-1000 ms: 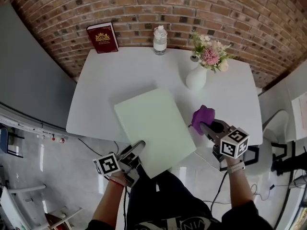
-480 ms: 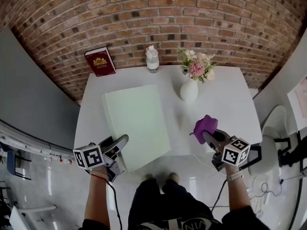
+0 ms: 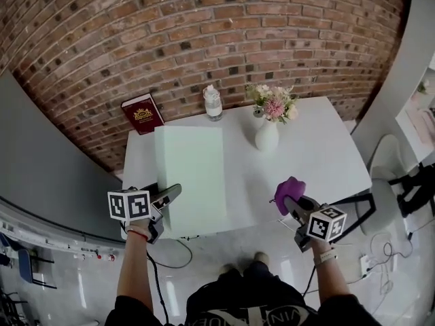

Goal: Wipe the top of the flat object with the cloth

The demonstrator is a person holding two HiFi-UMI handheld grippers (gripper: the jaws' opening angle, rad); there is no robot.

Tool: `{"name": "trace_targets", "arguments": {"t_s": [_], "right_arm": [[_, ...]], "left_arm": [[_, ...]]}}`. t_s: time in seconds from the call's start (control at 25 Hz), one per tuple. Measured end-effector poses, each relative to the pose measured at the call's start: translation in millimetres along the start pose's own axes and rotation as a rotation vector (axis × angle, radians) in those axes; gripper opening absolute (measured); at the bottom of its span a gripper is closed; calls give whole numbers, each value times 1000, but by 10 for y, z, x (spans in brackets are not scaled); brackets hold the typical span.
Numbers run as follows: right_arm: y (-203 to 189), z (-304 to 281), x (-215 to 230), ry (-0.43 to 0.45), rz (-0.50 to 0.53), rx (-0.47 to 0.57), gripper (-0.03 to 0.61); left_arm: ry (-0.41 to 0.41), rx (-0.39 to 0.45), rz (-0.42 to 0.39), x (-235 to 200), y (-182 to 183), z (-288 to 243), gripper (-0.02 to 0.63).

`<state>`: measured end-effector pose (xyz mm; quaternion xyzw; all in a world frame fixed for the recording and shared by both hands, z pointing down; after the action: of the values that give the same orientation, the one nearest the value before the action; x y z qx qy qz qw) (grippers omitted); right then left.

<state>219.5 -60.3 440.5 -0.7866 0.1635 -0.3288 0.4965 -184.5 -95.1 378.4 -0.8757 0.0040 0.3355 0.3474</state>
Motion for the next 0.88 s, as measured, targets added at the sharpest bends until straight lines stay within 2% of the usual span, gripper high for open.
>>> {"name": "trace_targets", "arguments": {"t_s": [0.2, 0.32, 0.52, 0.6, 0.8, 0.88], "right_arm": [[-116, -24, -303, 6, -44, 28, 58], [-193, 31, -386, 5, -47, 14, 58], [-257, 150, -403, -24, -62, 14, 58], [-280, 184, -405, -38, -70, 16, 58], [-377, 263, -455, -52, -93, 12, 58], [-421, 290, -481, -55, -96, 3, 58]], "left_arm": [[67, -74, -190, 14, 334, -58, 273], [149, -96, -369, 157, 446, -134, 273], [280, -138, -700, 489, 321, -341, 273], [322, -160, -876, 643, 185, -456, 273], [399, -338, -1365, 762, -603, -911, 273], [415, -329, -1489, 777, -862, -1020, 274]]}}
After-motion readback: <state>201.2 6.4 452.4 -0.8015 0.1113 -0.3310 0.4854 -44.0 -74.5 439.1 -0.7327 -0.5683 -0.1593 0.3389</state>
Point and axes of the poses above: the fingertips, and each gripper's own axes: z backward along the fingers, x to its right, y out of its top, the point moved 5 cm from there along z, backward along the fingers, and after that the axes turned 10 degrees about z, right-handed, at the moved point
